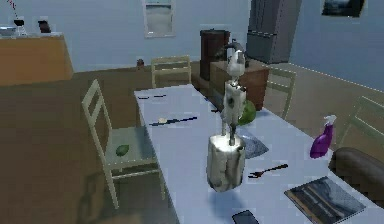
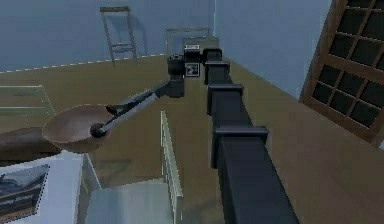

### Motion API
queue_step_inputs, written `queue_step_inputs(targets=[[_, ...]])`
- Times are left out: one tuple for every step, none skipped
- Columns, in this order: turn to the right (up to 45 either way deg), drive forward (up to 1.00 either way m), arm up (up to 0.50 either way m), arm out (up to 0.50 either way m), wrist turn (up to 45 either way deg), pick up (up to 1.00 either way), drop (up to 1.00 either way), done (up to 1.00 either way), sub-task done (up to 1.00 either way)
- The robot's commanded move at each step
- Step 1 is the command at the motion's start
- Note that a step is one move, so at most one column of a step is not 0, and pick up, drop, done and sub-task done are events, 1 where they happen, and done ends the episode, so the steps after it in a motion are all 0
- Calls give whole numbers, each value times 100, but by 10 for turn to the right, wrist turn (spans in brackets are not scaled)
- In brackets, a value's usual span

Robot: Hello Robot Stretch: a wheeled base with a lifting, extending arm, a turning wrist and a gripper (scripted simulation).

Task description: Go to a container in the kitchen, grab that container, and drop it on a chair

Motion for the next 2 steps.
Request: queue_step_inputs(targets=[[0,0,0,0,0,0,100,0,0],[0,0,0,-10,0,0,0,0,0]])
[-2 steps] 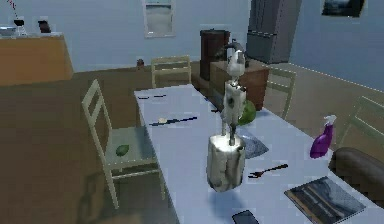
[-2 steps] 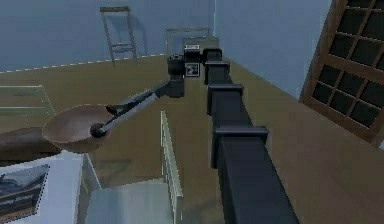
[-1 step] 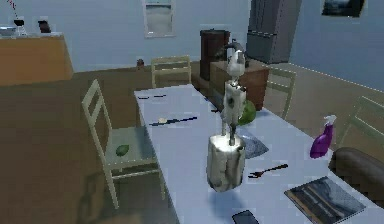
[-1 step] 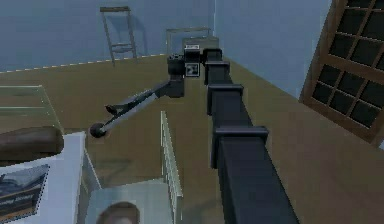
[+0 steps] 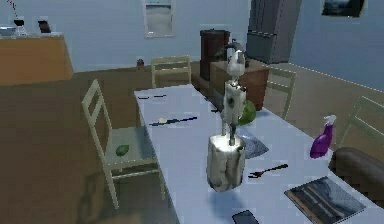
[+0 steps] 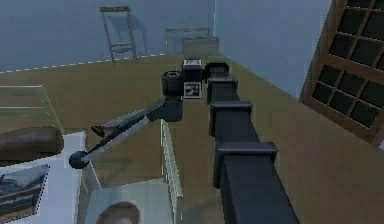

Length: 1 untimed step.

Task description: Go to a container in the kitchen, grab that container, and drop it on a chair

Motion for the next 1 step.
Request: queue_step_inputs(targets=[[0,0,0,0,0,0,0,100,0]])
